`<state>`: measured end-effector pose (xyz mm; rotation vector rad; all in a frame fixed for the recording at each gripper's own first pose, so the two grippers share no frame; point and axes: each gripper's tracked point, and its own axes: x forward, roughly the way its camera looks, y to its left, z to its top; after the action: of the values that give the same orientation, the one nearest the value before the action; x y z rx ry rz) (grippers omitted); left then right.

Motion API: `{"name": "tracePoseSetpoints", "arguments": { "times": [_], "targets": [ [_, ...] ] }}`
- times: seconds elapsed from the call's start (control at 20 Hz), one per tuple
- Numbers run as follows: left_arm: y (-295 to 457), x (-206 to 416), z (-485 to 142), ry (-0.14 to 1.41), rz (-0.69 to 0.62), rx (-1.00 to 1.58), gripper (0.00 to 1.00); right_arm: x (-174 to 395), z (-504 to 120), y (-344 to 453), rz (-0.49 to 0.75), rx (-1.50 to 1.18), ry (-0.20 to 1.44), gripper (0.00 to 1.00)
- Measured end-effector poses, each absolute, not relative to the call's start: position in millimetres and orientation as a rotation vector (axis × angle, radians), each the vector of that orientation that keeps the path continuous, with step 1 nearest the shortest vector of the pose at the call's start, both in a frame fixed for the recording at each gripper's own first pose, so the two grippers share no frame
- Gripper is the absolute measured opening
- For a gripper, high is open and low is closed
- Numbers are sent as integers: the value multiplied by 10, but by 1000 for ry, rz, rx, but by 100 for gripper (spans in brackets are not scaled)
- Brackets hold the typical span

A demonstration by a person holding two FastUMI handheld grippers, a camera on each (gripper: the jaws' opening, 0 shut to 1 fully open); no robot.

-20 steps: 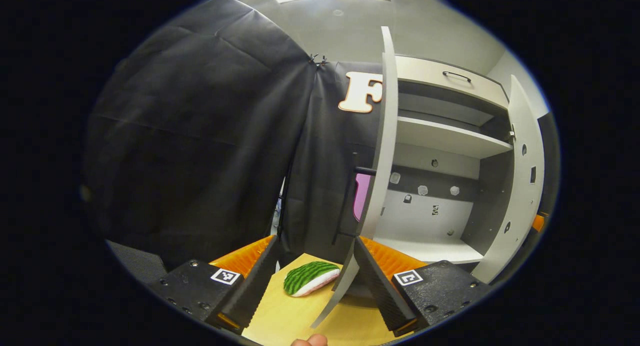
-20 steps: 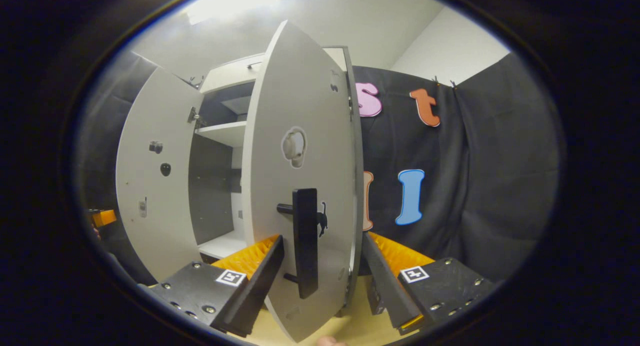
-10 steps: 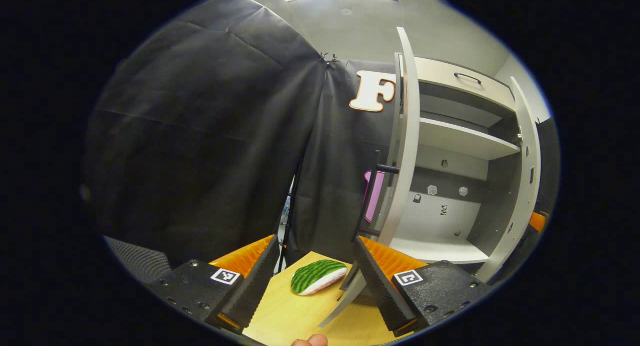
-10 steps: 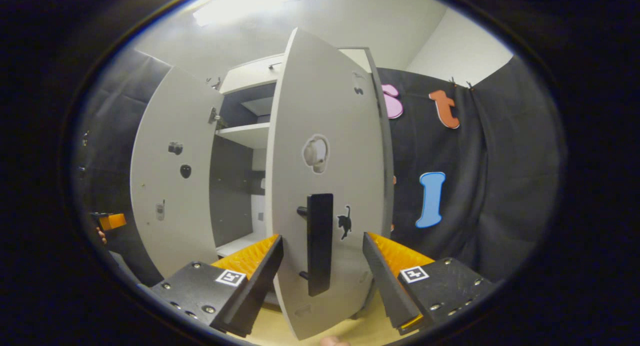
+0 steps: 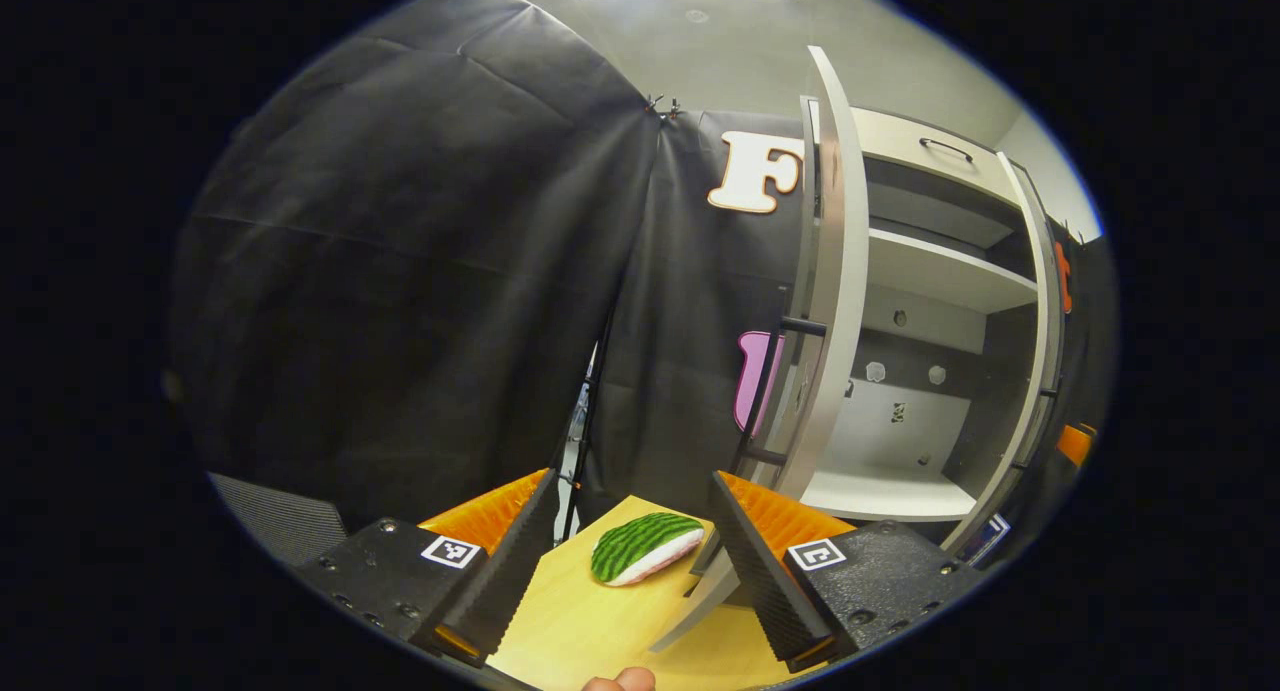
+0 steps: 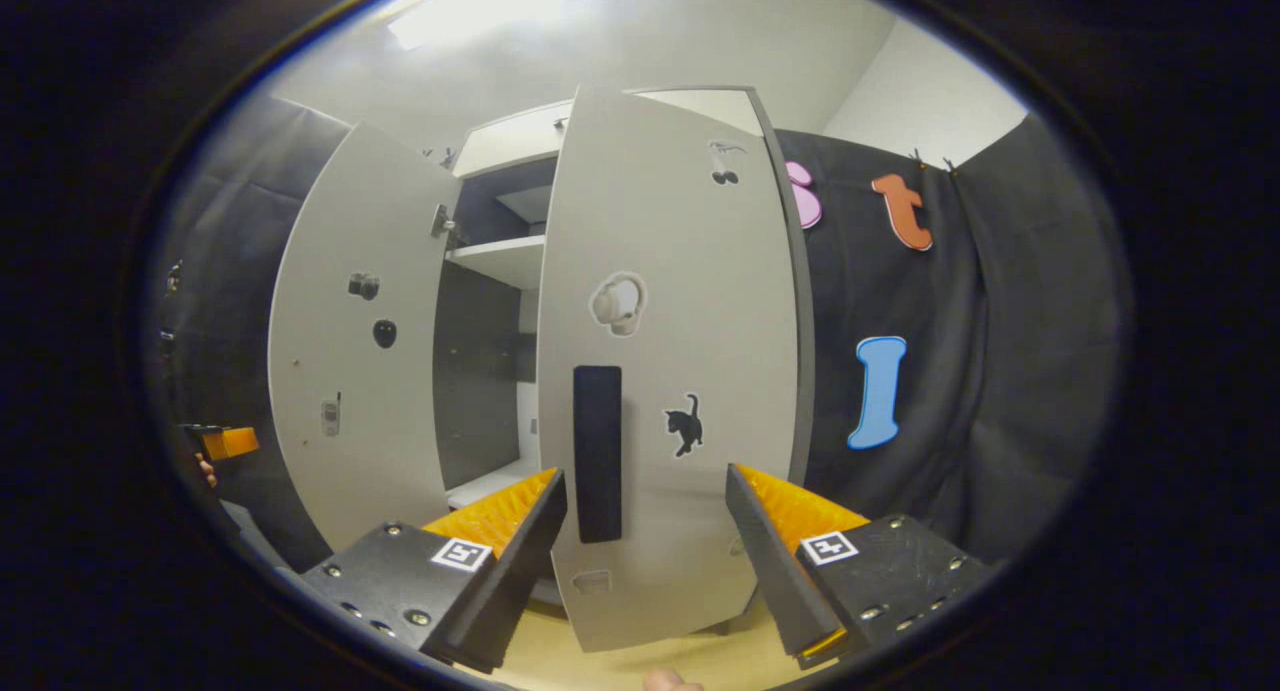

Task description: Grasp the bottle in the cabinet with the left hand and place it on the coaster, then close the right door with the right hand and the left door with the left hand.

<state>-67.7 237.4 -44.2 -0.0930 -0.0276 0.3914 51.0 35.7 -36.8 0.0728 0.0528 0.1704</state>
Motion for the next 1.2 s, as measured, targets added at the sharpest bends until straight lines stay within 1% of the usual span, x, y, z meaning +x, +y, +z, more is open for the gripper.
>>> {"name": "tracePoseSetpoints", "arguments": {
  "times": [0.2,0.25,0.3,0.45,0.5,0.55,0.6,0.65,0.7,0.75,0.8,1.05,1.1,1.15,1.2],
  "targets": [
    [2347,-487,-462,-15,366,-87,96,504,-385,331,147,68,57,93],
    [2329,-432,-465,-10,361,-86,92,504,-385,329,141,66,58,93],
    [2322,-406,-486,-8,354,-85,96,506,-381,317,133,64,58,93],
    [2302,-346,-512,-3,338,-85,96,510,-389,292,115,62,60,93],
    [2314,-323,-522,-1,334,-85,92,514,-388,286,111,62,60,93],
    [2322,-304,-528,2,333,-85,92,516,-388,279,106,61,60,93],
    [2331,-282,-536,4,332,-86,96,517,-388,272,103,59,59,93],
    [2327,-269,-540,6,332,-88,92,525,-391,265,100,57,59,93],
    [2344,-258,-549,6,331,-91,96,530,-392,261,98,55,60,93],
    [2354,-244,-544,7,331,-94,96,527,-397,256,96,54,62,97],
    [2356,-239,-555,9,330,-97,96,525,-397,255,96,54,63,93],
    [2343,-181,-568,17,322,-93,96,527,-415,248,96,53,68,93],
    [2331,-181,-576,19,318,-90,96,528,-414,248,96,54,68,97],
    [2333,-174,-580,20,320,-86,96,536,-432,236,97,54,69,93],
    [2339,-171,-574,20,322,-81,96,542,-444,227,97,55,69,93]
  ]
}}
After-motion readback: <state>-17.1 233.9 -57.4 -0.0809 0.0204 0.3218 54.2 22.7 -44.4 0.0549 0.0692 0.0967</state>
